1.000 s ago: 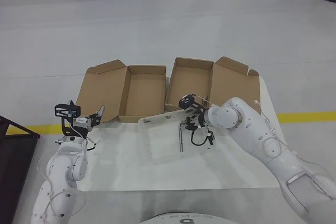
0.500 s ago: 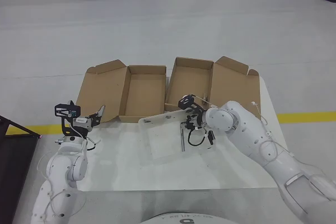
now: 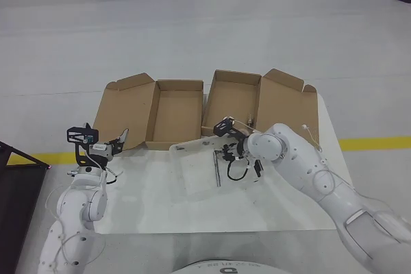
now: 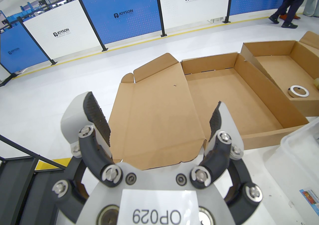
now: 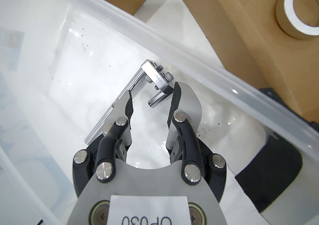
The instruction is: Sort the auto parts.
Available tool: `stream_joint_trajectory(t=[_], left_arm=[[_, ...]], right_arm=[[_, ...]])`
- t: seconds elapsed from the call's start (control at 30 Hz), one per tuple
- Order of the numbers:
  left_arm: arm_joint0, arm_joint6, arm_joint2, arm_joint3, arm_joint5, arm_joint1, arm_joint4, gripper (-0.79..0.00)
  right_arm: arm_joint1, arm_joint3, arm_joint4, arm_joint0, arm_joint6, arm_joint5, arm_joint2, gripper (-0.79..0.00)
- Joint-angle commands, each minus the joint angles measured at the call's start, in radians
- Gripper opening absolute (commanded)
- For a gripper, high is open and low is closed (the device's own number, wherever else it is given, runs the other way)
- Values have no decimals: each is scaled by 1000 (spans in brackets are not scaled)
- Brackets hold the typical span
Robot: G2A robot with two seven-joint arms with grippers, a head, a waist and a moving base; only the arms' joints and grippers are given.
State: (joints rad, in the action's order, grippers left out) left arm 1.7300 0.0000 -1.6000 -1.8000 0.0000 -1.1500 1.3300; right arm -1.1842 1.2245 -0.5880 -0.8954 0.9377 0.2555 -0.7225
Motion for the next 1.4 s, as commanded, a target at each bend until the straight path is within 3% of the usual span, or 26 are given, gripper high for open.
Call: stream_joint_trajectory(t=[0.0, 0.23, 0.47, 0.57, 0.63, 0.67, 0.93, 1.37], left_arm=[[0, 0, 0, 0, 0, 0, 0, 0], [0, 0, 0, 0, 0, 0, 0, 0], [0, 0, 0, 0, 0, 0, 0, 0], [0, 0, 0, 0, 0, 0, 0, 0], [0, 0, 0, 0, 0, 0, 0, 0], [0, 0, 0, 0, 0, 0, 0, 0], [0, 0, 0, 0, 0, 0, 0, 0], [0, 0, 0, 0, 0, 0, 0, 0]], right_arm=[[-2, -7, 3, 2, 0, 1, 1, -505], [-9, -23, -6, 6, -20, -14, 1, -523], [-16, -39, -37, 9, -29, -46, 8, -659], [-20, -44, -47, 10, -34, -54, 13, -677], [-22, -48, -49, 10, -35, -55, 13, -723], [-23, -49, -49, 10, -34, -53, 13, -785], [-17, -29, -1, -2, -28, 3, -22, -785], [46, 15, 274, -102, 22, 238, -224, -785]])
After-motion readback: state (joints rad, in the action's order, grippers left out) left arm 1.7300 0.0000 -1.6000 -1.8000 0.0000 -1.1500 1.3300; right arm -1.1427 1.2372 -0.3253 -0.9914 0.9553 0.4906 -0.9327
